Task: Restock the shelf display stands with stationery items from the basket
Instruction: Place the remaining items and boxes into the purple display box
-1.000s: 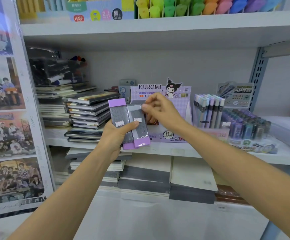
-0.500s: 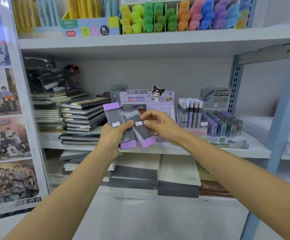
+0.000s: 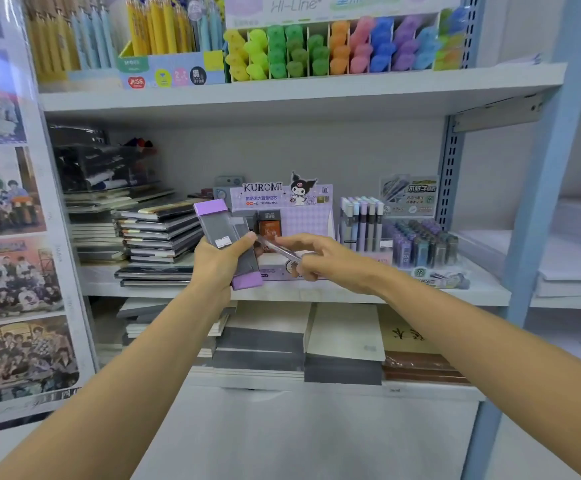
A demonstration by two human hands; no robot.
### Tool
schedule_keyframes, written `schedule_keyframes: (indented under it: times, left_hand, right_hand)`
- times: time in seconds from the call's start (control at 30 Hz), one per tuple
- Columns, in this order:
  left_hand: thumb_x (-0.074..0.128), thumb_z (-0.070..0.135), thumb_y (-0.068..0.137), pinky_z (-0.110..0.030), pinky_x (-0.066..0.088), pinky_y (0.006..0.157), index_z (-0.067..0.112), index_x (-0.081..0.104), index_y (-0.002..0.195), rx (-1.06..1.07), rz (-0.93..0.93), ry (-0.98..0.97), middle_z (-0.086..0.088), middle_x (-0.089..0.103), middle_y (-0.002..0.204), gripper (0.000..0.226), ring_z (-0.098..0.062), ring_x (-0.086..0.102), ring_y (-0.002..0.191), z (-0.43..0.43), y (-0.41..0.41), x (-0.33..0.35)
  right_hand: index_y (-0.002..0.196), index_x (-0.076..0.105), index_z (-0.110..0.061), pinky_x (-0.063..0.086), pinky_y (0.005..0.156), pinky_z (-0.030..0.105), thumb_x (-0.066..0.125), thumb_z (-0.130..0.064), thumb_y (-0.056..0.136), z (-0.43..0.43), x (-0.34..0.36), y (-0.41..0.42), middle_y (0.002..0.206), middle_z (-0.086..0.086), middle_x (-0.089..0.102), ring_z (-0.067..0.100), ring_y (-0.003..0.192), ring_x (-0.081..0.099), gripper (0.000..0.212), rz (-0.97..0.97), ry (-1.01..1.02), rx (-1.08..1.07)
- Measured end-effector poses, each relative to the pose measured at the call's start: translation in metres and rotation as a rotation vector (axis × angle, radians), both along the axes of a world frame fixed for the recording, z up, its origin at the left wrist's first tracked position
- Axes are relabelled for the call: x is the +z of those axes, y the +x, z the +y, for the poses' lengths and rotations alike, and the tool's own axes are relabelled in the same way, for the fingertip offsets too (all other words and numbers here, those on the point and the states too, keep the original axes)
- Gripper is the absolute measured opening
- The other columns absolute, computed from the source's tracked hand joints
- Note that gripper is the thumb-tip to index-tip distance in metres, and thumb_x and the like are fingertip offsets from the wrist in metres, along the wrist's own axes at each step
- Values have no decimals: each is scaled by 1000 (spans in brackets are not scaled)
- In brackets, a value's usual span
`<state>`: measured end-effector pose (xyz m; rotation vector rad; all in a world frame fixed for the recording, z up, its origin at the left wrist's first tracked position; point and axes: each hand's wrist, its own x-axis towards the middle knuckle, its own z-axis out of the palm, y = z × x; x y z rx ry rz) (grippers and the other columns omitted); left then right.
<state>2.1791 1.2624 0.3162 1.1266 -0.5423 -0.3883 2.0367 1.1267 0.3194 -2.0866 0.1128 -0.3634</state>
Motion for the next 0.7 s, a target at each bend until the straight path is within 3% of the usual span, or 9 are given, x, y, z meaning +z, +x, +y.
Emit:
schedule_keyframes:
  times: [0.07,0.2,0.3,0.4,0.57,0.7]
  left_hand:
    - [74,6,82,-33,60,61,10,63,110,-39,-22,25,-5,74,86,31,-16,72,69,4,-2,0]
    - [74,1,80,-31,59,60,5,63,107,-124,-54,35,-11,73,78,29,-19,71,65,11,-8,-1]
    - [77,2,78,-35,60,65,3,62,108,-68,-100,59,-17,72,88,34,-22,70,66,10,-12,0]
    - [79,6,77,-43,58,80,3,60,117,-8,-116,82,-19,71,102,45,-30,69,85,8,-15,2]
    - [76,5,79,-32,60,63,2,62,112,-80,-70,42,-21,73,95,36,-21,69,66,8,-16,6]
    - [73,8,83,-33,60,65,0,61,117,-161,-8,41,-20,72,101,37,-21,67,68,7,-9,7]
  right_hand:
    - [127,55,-22,47,66,17,49,-19,80,0,3,-3,101,8,63,12,79,54,47,-13,122,46]
    - [123,52,-1,49,53,17,36,-19,95,-4,12,-14,83,16,72,11,58,61,37,-66,365,60]
    - [121,54,-5,52,51,20,39,-23,100,-4,17,-18,91,15,74,20,66,70,32,-128,328,83]
    - [115,56,-9,54,49,22,59,-26,95,-2,20,-15,103,13,71,30,70,72,26,-246,301,-5]
    - [97,57,-9,51,45,23,63,-19,93,-3,21,-9,71,-1,70,23,56,68,12,-440,250,-156]
    - [99,54,-11,50,44,24,65,-14,92,-13,34,0,74,5,68,21,50,64,13,-538,112,-301]
